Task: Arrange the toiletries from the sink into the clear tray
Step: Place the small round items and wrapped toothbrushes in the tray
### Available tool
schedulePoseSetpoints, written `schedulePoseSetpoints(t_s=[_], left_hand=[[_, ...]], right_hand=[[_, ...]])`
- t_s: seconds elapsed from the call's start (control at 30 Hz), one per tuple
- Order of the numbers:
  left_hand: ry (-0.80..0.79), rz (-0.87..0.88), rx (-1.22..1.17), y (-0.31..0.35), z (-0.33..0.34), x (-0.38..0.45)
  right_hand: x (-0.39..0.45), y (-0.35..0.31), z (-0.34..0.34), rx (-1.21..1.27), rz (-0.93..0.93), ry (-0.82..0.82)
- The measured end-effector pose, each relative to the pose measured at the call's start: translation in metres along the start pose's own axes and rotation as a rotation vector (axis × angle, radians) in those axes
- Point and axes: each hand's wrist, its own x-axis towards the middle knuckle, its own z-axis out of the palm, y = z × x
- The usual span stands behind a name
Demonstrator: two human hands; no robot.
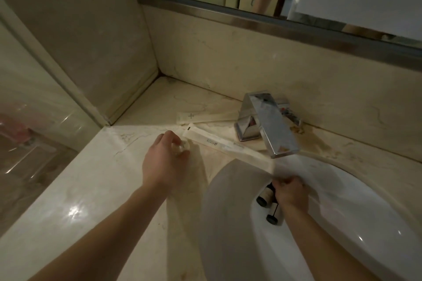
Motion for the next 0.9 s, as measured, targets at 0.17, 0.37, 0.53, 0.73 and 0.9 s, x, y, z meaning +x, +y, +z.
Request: schedulePoseSetpoints(t_s=[0.17, 0.37, 0.53, 0.73, 0.9], left_hand=[[-0.024, -0.043, -0.055, 0.0, -0.001, -0.008], [-0.021, 0.061, -0.2, 0.012, -0.015, -0.039], [-0.089, 0.08, -0.391, 0.047, -0.028, -0.07], [-0.303, 0.017, -0.542, 0.098, -0.018, -0.122], [-0.543, -0.014, -0.638, 0.147, 0.002, -0.187]], right_hand=[[-0.004, 0.008, 0.006, 0.05, 0.014, 0.061], [-0.005, 0.018, 0.005, 0.092, -0.038, 0.067], [-0.021, 0.02, -0.02, 0.262, -0.105, 0.074], [-0.084, 0.012, -0.096, 0.786, -0.045, -0.043], [-0.153, 0.036, -0.193, 1.001, -0.143, -0.261]])
